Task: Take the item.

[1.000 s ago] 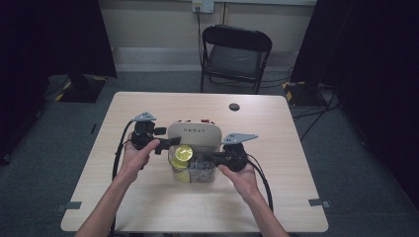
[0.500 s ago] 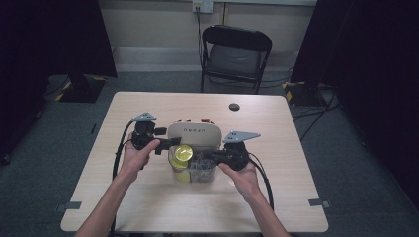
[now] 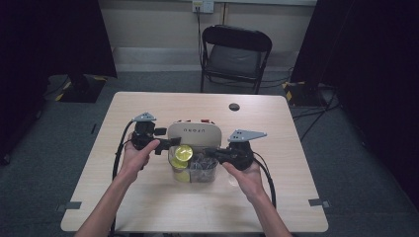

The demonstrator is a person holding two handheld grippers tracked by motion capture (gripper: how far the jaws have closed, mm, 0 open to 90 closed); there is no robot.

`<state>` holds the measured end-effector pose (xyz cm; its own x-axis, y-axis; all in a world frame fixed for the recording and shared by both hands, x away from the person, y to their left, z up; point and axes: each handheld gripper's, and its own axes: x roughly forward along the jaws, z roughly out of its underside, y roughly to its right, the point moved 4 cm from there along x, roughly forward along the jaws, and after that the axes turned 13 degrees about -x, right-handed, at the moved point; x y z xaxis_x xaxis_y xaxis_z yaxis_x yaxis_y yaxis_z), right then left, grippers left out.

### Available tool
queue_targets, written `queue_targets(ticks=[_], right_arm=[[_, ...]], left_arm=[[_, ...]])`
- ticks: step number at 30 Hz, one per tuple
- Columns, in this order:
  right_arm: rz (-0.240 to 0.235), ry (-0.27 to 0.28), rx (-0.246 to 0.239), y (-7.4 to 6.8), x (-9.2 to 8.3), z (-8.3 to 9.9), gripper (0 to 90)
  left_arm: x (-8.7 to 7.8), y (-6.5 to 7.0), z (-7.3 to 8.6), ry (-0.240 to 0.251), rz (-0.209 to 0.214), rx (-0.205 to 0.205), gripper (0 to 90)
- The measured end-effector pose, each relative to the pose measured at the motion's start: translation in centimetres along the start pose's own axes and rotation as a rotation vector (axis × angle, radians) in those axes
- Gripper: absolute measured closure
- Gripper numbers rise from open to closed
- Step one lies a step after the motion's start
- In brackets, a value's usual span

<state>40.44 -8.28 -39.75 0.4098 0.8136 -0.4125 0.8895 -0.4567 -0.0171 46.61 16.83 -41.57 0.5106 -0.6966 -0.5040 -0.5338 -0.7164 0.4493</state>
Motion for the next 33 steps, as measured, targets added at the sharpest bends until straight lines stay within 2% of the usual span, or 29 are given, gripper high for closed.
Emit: queue_targets(ticks=[17,33], right_arm=[[0.024,0.036,-0.003,0.0,-2.5,-0.6,90.0],[0.065,0.031,-0.002,0.2,-5.0,0.4,90.0]], left_arm=[[0.1,0.0,0.1,-0.009,-0.001,0.003,16.1],[0.2,0.0,0.1,-0.012,0.001,0.005,15.8]])
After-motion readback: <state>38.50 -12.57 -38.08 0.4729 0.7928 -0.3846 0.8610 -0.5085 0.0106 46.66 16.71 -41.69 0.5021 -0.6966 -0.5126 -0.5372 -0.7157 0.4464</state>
